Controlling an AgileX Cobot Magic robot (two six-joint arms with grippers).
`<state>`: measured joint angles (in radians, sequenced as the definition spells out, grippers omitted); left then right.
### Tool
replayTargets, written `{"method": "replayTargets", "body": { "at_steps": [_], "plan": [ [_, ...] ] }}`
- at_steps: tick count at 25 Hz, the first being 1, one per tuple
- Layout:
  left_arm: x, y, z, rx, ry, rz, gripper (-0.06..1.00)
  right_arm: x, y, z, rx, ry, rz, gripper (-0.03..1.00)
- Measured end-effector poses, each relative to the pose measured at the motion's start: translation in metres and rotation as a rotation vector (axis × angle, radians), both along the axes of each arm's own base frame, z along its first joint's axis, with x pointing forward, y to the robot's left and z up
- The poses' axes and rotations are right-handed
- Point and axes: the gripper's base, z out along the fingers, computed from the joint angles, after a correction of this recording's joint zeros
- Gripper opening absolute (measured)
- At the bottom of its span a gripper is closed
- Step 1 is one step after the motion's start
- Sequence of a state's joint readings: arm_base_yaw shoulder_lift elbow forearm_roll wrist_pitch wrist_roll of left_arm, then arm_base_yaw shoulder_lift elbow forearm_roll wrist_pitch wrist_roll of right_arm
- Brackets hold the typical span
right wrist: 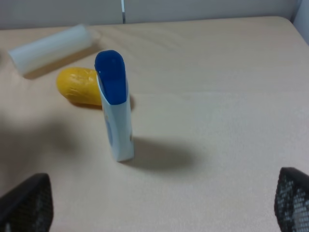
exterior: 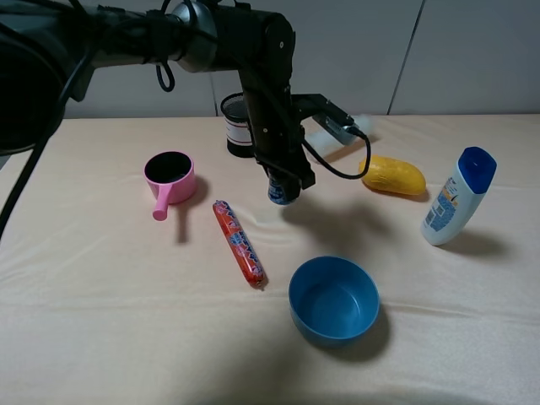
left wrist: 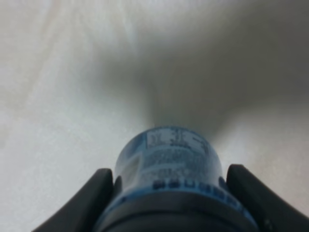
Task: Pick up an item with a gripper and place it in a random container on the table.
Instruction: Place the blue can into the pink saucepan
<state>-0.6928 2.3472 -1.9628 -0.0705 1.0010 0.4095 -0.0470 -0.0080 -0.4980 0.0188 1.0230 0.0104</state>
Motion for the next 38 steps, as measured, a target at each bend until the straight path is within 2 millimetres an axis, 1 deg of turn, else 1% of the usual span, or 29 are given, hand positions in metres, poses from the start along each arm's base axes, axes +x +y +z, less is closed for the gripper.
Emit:
{"method": "replayTargets", "body": {
  "at_steps": [6, 10, 15, 19, 28, 32, 35, 38],
  "plan": [
    [-0.004, 0.003, 0.026, 0.009, 0.011, -0.006, 0.51, 0.000, 0.000, 0.000, 0.000, 0.000, 0.000, 0.69],
    [-0.008, 0.009, 0.029, 0.068, 0.049, -0.011, 0.51, 0.000, 0.000, 0.000, 0.000, 0.000, 0.000, 0.69],
    [-0.006, 0.015, 0.036, 0.109, 0.011, 0.017, 0.51, 0.000, 0.000, 0.000, 0.000, 0.000, 0.000, 0.69],
    [-0.006, 0.019, 0.051, 0.120, -0.039, 0.050, 0.51, 0.000, 0.000, 0.000, 0.000, 0.000, 0.000, 0.69],
    [-0.011, 0.028, 0.092, 0.062, -0.105, 0.084, 0.51, 0.000, 0.000, 0.000, 0.000, 0.000, 0.000, 0.69],
    [-0.006, 0.045, 0.113, 0.022, -0.124, 0.147, 0.51, 0.000, 0.000, 0.000, 0.000, 0.000, 0.000, 0.69],
    [-0.002, 0.065, 0.123, 0.018, -0.133, 0.191, 0.51, 0.000, 0.000, 0.000, 0.000, 0.000, 0.000, 0.69],
    [0.001, 0.082, 0.125, 0.026, -0.127, 0.229, 0.51, 0.000, 0.000, 0.000, 0.000, 0.000, 0.000, 0.69]
  ]
}}
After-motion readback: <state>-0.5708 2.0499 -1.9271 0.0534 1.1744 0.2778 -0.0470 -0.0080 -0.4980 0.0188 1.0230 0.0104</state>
